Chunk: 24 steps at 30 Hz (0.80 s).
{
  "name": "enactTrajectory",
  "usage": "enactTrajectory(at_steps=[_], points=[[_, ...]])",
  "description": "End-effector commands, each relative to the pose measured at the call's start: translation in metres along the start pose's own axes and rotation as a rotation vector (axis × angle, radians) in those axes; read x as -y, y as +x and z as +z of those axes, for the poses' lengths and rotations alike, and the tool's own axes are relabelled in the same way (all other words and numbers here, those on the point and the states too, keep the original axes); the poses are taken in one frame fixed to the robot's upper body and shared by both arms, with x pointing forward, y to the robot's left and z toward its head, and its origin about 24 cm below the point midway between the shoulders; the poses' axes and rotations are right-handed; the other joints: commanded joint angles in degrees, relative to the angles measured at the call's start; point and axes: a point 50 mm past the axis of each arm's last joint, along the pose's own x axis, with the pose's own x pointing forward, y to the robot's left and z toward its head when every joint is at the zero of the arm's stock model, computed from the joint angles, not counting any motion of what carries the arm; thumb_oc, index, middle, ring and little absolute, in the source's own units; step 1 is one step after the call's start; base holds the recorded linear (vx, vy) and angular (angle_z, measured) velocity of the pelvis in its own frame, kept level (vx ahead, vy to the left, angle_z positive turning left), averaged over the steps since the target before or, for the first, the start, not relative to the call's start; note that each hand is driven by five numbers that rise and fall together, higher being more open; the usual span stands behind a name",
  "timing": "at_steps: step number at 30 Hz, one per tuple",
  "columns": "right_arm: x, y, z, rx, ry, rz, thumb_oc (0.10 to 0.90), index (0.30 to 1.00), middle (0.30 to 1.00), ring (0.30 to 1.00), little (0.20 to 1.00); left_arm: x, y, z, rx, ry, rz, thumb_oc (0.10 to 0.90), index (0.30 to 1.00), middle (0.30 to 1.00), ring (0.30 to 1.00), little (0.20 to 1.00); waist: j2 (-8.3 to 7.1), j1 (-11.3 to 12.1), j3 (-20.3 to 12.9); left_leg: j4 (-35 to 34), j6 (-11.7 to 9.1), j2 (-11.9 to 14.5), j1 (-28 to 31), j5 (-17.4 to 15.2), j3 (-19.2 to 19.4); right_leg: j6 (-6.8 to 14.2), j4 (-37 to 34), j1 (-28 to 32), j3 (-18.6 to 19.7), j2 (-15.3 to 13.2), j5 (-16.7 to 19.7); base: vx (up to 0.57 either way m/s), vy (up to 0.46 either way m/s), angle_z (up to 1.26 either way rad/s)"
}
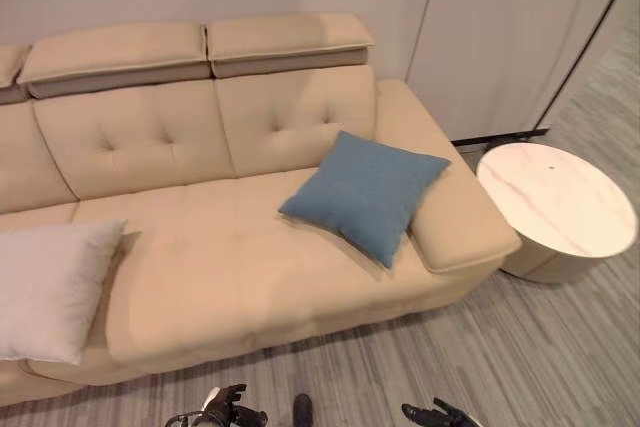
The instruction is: Pick up all the scattered cushions and arrange them neatly on the sofa.
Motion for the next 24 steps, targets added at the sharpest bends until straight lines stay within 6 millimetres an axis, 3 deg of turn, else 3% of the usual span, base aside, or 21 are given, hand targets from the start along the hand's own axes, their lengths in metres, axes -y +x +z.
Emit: enactTrajectory(at_steps=[1, 7, 8, 12, 15, 17, 18, 19, 20, 21, 22, 23, 24], points=[[-0.018, 0.004, 0.040, 0.168, 0.020, 0.056, 0.800, 0.900, 0.900, 0.900, 0.900, 0.001, -0.007, -0.031, -0.047, 0.019, -0.008, 0.800, 0.900, 0.900, 0.900, 0.900, -0.63, -0.46, 0.29, 3.03, -3.12, -0.69, -1.33, -4.40, -0.78, 1.46, -16.44, -2.22, -2.58, 1.03, 14.30, 0.20, -0.039, 0.49], [-0.020, -0.001, 0.053, 0.262, 0.069, 0.063, 0.800, 0.900, 0.900, 0.900, 0.900, -0.001, -0.005, -0.017, 0.025, 0.035, 0.013, 0.800, 0.900, 0.900, 0.900, 0.900, -1.22, -1.50, 1.11, 5.47, -4.00, -0.35, -0.27, -7.36, -1.03, 1.77, -24.55, -2.49, -2.06, 1.07, 13.72, 0.18, -0.076, 0.21], [-0.019, -0.003, 0.056, 0.291, 0.091, 0.058, 0.800, 0.900, 0.900, 0.900, 0.900, -0.001, -0.006, -0.016, 0.038, 0.033, 0.017, 0.800, 0.900, 0.900, 0.900, 0.900, -1.65, -1.72, 0.66, 5.67, -4.50, -0.17, 0.30, -8.41, -1.04, 1.76, -28.60, -1.79, -1.70, 1.19, 13.45, 0.27, -0.161, -0.05], [-0.015, -0.007, 0.070, 0.363, 0.101, 0.043, 0.800, 0.900, 0.900, 0.900, 0.900, 0.000, -0.006, -0.012, 0.059, -0.002, 0.036, 0.800, 0.900, 0.900, 0.900, 0.900, -2.17, -2.48, -0.15, 5.46, -5.51, 0.51, 2.23, -9.43, -1.81, 2.28, -32.67, -3.60, 1.27, 2.70, 15.99, 0.27, -0.201, -0.19], [-0.004, -0.013, 0.088, 0.457, 0.147, 0.015, 0.800, 0.900, 0.900, 0.900, 0.900, 0.000, -0.006, -0.008, 0.093, 0.003, 0.038, 0.800, 0.900, 0.900, 0.900, 0.900, -2.91, -2.56, -1.43, 8.01, -7.02, 0.81, 2.35, -11.24, -1.77, 1.36, -38.78, 1.06, 2.93, 4.21, 14.90, 0.23, -0.230, -0.05], [0.002, -0.022, 0.117, 0.588, 0.174, 0.005, 0.800, 0.900, 0.900, 0.900, 0.900, -0.003, -0.006, 0.002, 0.143, -0.020, 0.045, 0.800, 0.900, 0.900, 0.900, 0.900, -2.88, -2.53, -1.08, 15.59, -9.16, 1.69, -0.36, -10.20, -0.56, 0.12, -39.59, 3.18, 2.88, 4.92, 13.95, 0.14, -0.238, 0.08], [0.005, -0.036, 0.156, 0.742, 0.161, -0.011, 0.800, 0.900, 0.900, 0.900, 0.900, -0.013, -0.006, 0.027, 0.250, -0.055, 0.071, 0.800, 0.900, 0.900, 0.900, 0.900, -3.16, -1.94, 0.79, 27.96, -11.74, 3.85, -6.71, -6.75, 0.50, -1.51, -39.52, 4.61, 3.02, 5.04, 12.70, 0.05, -0.265, 0.11], [0.005, -0.044, 0.175, 0.817, 0.143, -0.021, 0.800, 0.900, 0.900, 0.900, 0.900, -0.021, -0.008, 0.047, 0.336, -0.059, 0.090, 0.800, 0.900, 0.900, 0.900, 0.900, -3.18, -1.38, 1.73, 33.28, -12.19, 4.76, -9.56, -4.92, 0.53, -2.47, -39.33, 5.13, 2.85, 5.27, 12.04, 0.05, -0.252, 0.15], [0.004, -0.053, 0.195, 0.891, 0.131, -0.031, 0.800, 0.900, 0.900, 0.900, 0.900, -0.029, -0.012, 0.064, 0.419, -0.053, 0.107, 0.800, 0.900, 0.900, 0.900, 0.900, -3.15, -0.83, 2.10, 35.94, -11.70, 5.39, -11.17, -5.10, 1.08, -3.12, -39.65, 5.84, 2.99, 5.57, 11.39, 0.08, -0.152, 0.09], [0.005, -0.056, 0.206, 0.927, 0.131, -0.050, 0.800, 0.900, 0.900, 0.900, 0.900, -0.036, -0.016, 0.078, 0.479, -0.052, 0.125, 0.800, 0.900, 0.900, 0.900, 0.900, -3.26, -0.59, 1.94, 35.58, -11.16, 5.51, -12.29, -5.36, 1.27, -3.24, -39.87, 6.05, 3.13, 5.49, 11.15, 0.08, -0.087, -0.04], [0.005, -0.056, 0.206, 0.927, 0.131, -0.050, 0.800, 0.900, 0.900, 0.900, 0.900, -0.036, -0.016, 0.078, 0.479, -0.052, 0.125, 0.800, 0.900, 0.900, 0.900, 0.900, -3.26, -0.59, 1.93, 35.60, -11.15, 5.51, -12.31, -5.37, 1.27, -3.24, -39.87, 6.04, 3.13, 5.49, 11.15, 0.11, -0.044, -0.12], [0.005, -0.062, 0.223, 0.977, 0.122, -0.068, 0.800, 0.900, 0.900, 0.900, 0.900, -0.045, -0.020, 0.091, 0.539, -0.054, 0.152, 0.800, 0.900, 0.900, 0.900, 0.900, -3.07, -0.05, 1.89, 33.60, -10.68, 5.75, -13.15, -6.33, 1.26, -3.22, -40.15, 6.77, 3.44, 5.55, 10.72, 0.25, 0.002, -0.05], [0.005, -0.072, 0.246, 1.046, 0.120, -0.093, 0.800, 0.900, 0.900, 0.900, 0.900, -0.064, -0.034, 0.119, 0.673, -0.068, 0.207, 0.800, 0.900, 0.900, 0.900, 0.900, -2.40, 0.83, 1.15, 24.55, -10.20, 6.75, -11.74, -8.31, 0.42, -2.63, -41.27, 8.08, 3.60, 5.68, 9.74, 0.24, 0.001, 0.05]])
